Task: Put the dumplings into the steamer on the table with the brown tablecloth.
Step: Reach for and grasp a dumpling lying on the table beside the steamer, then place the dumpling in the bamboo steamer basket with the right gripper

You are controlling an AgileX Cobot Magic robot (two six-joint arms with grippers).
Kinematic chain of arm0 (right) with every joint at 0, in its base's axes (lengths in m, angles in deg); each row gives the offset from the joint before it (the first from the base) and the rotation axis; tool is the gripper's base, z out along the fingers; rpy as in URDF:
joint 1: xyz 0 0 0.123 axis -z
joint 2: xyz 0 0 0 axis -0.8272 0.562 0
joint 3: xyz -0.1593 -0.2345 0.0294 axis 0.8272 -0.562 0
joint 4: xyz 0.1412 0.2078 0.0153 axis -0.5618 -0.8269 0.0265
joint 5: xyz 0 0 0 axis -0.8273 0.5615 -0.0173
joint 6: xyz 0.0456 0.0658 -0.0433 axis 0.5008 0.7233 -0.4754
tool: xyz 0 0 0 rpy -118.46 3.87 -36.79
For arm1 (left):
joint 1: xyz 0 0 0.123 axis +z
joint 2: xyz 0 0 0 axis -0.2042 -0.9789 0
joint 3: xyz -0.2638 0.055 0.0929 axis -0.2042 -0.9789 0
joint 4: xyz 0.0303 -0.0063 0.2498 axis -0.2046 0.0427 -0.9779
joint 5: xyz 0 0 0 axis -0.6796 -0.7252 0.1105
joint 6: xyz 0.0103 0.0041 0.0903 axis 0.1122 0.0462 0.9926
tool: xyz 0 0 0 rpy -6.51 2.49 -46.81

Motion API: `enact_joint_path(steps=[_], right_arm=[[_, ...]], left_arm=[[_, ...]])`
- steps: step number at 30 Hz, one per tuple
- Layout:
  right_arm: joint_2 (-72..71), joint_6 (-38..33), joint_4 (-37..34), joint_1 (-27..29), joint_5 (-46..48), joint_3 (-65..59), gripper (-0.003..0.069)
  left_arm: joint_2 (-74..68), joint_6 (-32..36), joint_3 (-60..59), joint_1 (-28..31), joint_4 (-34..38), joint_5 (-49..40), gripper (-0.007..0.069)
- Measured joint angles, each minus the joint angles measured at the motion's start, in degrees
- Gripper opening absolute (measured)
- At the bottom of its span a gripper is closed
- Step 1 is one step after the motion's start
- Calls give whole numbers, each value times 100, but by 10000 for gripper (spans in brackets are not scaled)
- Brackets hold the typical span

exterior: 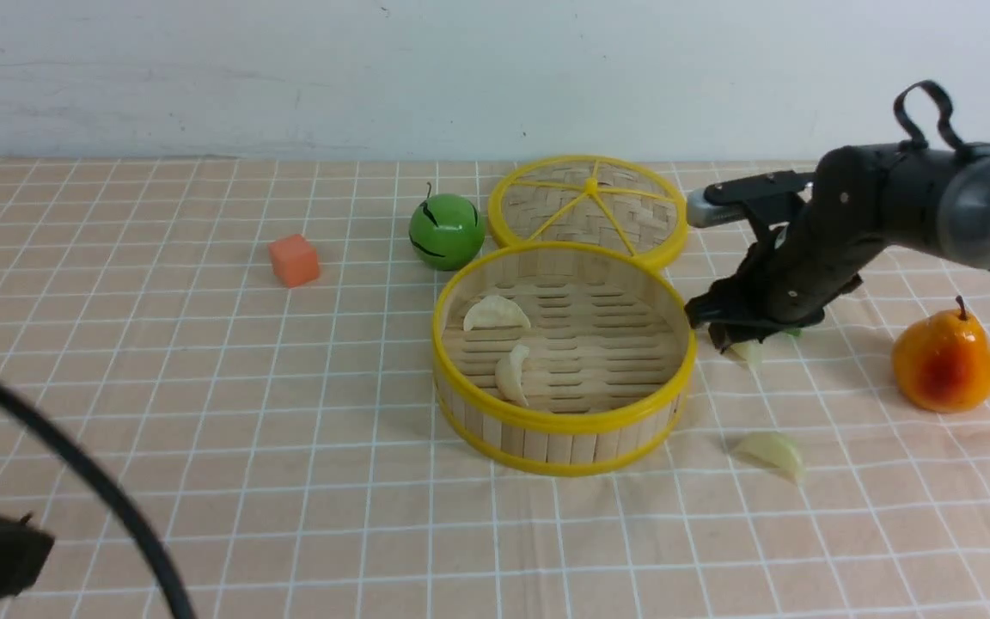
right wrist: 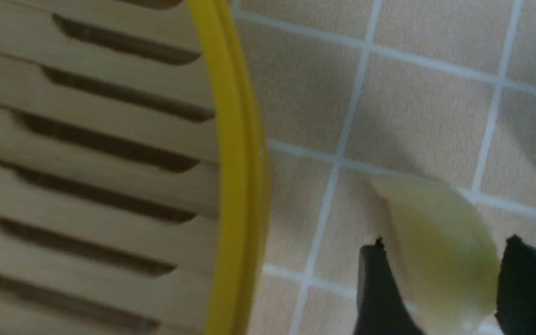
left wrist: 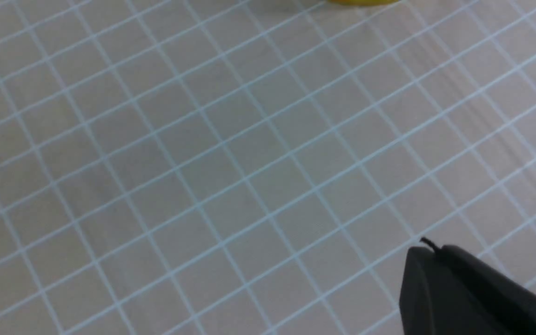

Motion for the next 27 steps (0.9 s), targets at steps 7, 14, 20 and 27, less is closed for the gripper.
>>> enact_joint_path(steps=[7,14,20,27], right_arm=[[203,-61,25,-18,-164,96,244],[-162,-285,-320,-70,783,512,244],[-621,-1280,-1217,-597,279,735,244],[146,-2086,-1543,-1096,-478,731,245]], left_arm=[[655,-887,-1250,0,-968,157,-14],[1193,-1146,-1846,0,-1244,860,-14],[1295,-1183,-2144,0,-1388,1985,-14],[1295,-1183,-2194,0,-1394,2311,-14]])
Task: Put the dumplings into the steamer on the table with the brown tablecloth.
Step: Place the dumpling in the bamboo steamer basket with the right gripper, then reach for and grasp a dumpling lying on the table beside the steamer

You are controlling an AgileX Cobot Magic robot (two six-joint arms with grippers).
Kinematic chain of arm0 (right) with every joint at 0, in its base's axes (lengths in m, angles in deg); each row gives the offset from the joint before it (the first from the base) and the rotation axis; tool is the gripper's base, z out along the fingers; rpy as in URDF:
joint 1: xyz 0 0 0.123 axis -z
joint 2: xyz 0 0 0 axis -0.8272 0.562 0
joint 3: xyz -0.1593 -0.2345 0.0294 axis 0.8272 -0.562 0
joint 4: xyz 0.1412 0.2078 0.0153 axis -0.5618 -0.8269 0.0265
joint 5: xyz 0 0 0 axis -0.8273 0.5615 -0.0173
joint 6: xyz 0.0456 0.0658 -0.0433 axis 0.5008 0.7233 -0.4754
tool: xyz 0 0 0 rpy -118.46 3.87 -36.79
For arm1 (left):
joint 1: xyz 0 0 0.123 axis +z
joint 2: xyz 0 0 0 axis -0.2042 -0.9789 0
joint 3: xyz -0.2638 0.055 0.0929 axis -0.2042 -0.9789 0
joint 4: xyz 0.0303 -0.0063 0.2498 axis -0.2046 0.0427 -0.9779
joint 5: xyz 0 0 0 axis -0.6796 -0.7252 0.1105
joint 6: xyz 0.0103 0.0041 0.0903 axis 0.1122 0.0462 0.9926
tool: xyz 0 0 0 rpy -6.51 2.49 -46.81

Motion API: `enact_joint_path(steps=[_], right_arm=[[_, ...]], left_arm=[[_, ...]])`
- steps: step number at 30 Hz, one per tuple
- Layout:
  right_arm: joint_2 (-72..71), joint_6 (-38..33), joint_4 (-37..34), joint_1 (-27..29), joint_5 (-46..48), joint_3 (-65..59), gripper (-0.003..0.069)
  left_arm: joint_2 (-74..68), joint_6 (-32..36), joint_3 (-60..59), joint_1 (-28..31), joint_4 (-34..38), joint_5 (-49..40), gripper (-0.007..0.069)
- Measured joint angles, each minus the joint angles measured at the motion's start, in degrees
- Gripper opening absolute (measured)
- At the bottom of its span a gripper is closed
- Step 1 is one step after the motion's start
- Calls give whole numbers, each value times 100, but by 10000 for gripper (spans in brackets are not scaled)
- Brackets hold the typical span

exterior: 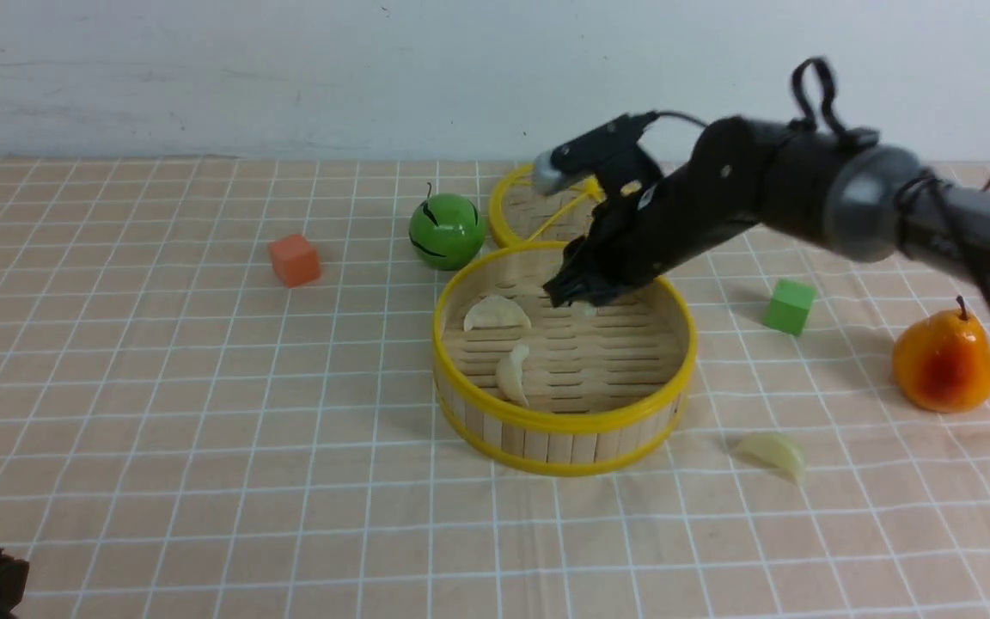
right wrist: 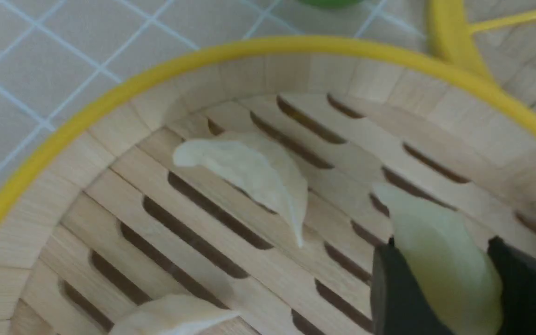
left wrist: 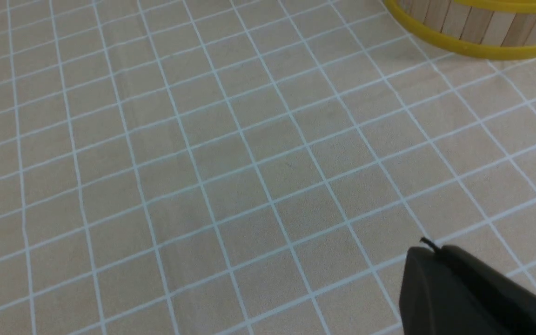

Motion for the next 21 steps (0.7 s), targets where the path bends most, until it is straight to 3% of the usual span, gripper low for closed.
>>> enact_joint_path(steps=[4,6,7,8,10,16,19,21], right_arm=[[227,76,6,-13,-96,-26,349],[25,166,11,-13,-51,-26,473],[-2,166,17,-13,-39,-26,482],[-313,166,120,-13,131,-26,556],[-788,176,430,-13,456,-26,606],[-1822,505,1511,77,2002,17,608],[-1868,945,1741,371,3274,-378,534],[-1792,1002,1735,473,3463,-808,506]], left_arm=[[0,0,0,0,5,4,-14],[0,0,0,0,5,4,-14],[0,0,0,0,5,4,-14],[0,-13,0,0,5,4,-14],[0,-87,0,0,5,4,-14],[11,-292,0,0,5,47,-14],[11,-416,0,0,5,141,-14],[11,-468,0,0,10,141,-14]])
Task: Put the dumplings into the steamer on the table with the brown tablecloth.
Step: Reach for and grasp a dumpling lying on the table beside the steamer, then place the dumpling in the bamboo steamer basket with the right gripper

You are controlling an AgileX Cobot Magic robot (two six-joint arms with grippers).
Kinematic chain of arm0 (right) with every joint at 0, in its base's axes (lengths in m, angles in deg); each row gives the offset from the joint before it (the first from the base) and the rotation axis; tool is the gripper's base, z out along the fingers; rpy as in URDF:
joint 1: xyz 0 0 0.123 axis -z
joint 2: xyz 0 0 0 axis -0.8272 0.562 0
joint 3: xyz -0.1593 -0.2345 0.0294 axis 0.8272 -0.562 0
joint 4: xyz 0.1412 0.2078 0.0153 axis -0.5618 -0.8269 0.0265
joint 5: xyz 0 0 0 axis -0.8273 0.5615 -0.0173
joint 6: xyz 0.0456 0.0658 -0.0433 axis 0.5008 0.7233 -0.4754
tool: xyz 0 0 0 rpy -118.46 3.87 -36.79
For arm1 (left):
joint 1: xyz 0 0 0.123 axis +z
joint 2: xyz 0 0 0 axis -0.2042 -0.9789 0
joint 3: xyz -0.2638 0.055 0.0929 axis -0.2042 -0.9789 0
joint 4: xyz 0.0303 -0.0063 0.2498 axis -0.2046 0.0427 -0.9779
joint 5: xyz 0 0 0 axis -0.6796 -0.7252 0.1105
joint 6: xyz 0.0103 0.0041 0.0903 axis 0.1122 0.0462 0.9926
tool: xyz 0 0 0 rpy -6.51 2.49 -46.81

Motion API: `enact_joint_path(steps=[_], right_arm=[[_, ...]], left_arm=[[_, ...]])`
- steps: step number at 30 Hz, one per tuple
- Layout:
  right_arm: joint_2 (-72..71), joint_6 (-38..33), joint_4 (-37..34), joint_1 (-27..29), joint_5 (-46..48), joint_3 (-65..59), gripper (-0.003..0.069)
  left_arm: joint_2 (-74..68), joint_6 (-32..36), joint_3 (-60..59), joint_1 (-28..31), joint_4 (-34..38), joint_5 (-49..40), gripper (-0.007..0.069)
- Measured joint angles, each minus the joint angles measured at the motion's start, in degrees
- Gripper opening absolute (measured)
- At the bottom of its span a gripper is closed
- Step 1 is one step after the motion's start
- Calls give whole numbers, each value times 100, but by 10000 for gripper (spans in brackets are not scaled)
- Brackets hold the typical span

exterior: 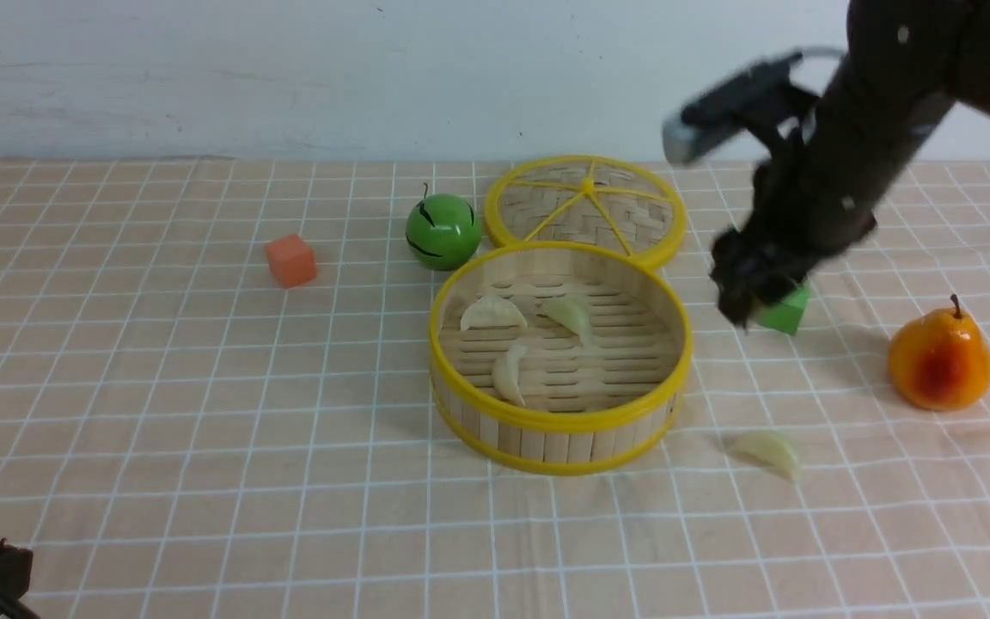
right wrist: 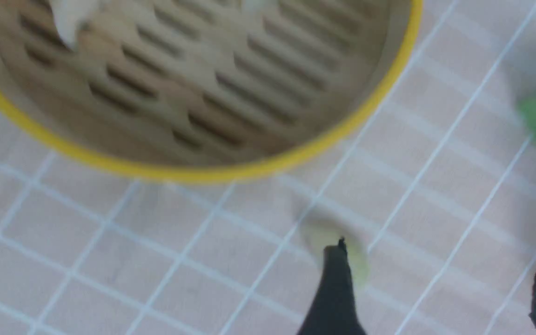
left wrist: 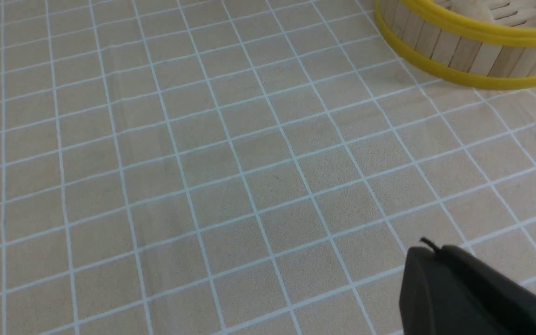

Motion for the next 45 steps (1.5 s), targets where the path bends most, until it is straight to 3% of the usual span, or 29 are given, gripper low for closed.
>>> enact_joint_path(steps=[3,5,10,13,14,15,20,23,28,33,36,42,45], right_arm=[[172,-99,-12,59,-311,-716,469],[292,-259,46,59,-1027,-1316,450],[492,-309,137,59,-2064,-1748,419],[560,-389,131,59,-2100,-1779,347],[564,-423,123,53,-2030,-1779,262],[564,-436,138,52,-1992,-1771,249],[543,-430,206,40,-1229,-1370,249],[340,-373,-187,-11,-852,-648,249],[272,-787,-1474,-326,-1676,-130,249],[894,-1285,-1855,-636,-2619,-123,249],[1228,-1298,-1855,-664,-2830,-130,274],[954,-1098,-1829,-648,-2593,-79,546],[357,-798,-1622,-612,-2050,152,580]], left_arm=[[0,-104,0,0,19,18,-14],[0,-244,0,0,25,66,-14],[0,-395,-4,0,31,83,-14],[0,-413,-4,0,35,53,-13],[0,-413,-4,0,35,-10,-13],[0,-413,-4,0,35,-17,-13],[0,-413,-4,0,9,22,-13],[0,-413,-4,0,-11,172,-12],[0,-417,-6,0,-68,257,-12],[0,-417,-6,0,-137,257,-10],[0,-417,-6,0,-137,257,-11],[0,-417,-6,0,-154,257,-2],[0,-417,-6,0,-159,257,0]])
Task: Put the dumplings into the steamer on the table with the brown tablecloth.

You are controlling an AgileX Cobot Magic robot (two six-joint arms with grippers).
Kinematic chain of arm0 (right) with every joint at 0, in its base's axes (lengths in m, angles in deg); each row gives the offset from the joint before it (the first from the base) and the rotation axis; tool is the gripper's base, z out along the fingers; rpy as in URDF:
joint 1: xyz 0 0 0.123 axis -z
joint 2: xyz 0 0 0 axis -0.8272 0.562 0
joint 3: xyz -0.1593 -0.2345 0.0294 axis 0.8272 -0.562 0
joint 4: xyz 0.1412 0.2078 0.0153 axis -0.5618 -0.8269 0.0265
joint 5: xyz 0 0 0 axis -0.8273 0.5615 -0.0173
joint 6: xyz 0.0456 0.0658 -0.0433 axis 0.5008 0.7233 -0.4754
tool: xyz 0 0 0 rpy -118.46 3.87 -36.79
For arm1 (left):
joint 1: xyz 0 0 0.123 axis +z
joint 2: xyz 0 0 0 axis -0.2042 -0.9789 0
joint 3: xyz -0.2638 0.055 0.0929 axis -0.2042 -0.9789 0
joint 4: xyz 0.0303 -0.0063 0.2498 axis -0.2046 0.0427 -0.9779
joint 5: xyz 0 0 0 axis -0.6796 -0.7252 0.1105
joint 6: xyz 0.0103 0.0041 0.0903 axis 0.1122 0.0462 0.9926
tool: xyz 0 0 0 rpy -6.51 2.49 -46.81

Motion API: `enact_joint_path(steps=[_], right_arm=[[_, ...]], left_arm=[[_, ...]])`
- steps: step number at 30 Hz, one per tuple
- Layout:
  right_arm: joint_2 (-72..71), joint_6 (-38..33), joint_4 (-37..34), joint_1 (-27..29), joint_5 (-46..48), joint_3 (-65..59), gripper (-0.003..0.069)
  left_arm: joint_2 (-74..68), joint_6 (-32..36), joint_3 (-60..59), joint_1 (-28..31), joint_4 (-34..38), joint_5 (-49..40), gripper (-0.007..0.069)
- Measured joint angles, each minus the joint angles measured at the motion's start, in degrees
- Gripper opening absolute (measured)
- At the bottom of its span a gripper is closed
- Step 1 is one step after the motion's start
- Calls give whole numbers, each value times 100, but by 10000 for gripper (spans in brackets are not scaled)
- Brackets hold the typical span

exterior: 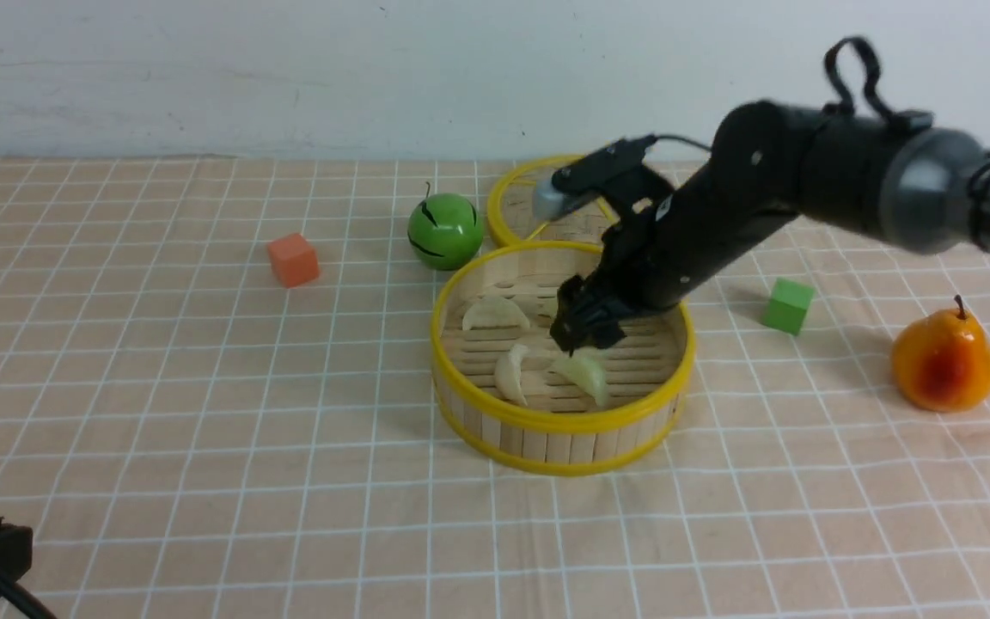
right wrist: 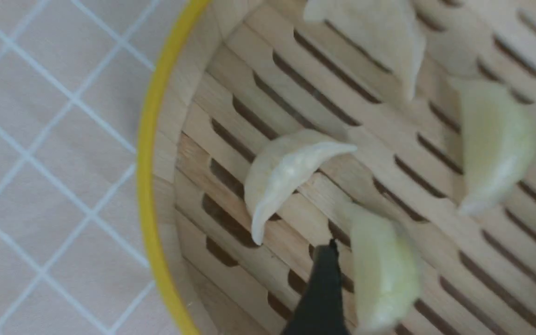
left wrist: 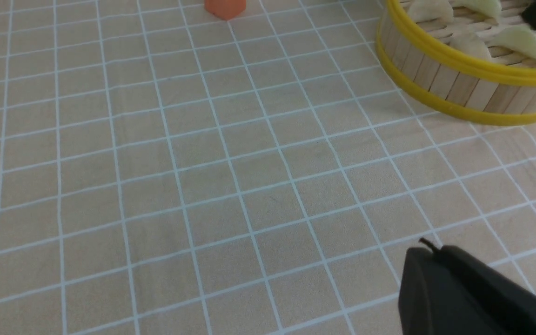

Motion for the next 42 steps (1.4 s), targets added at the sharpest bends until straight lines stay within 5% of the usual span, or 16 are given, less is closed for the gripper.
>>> enact_joint_path(steps=[5,9,14,17,24,29,42], right_arm=[[-1536,948,999,166,1242,395,485],[-2867,1620,1828,424,1885,315,303],[-4788,1939,2184,613,1025,-990,69],[-5876,1973,2184,620,-88,-2277,-13],[-8524,2558,2184,634,-3612,-6633,-20],[-9829,3117,2184,634,-4998,-8929,-18],[-10821,3455,2108,634,-6271,-9830,-10]], left_arm=[[0,0,0,0,-6,0,4],[0,0,0,0,-6,0,4],[0,0,0,0,-11,0,8],[0,0,0,0,-11,0,11],[0,0,0,0,-15,-6,18],[0,0,0,0,-15,-6,21],[0,0,0,0,-15,-6,38]])
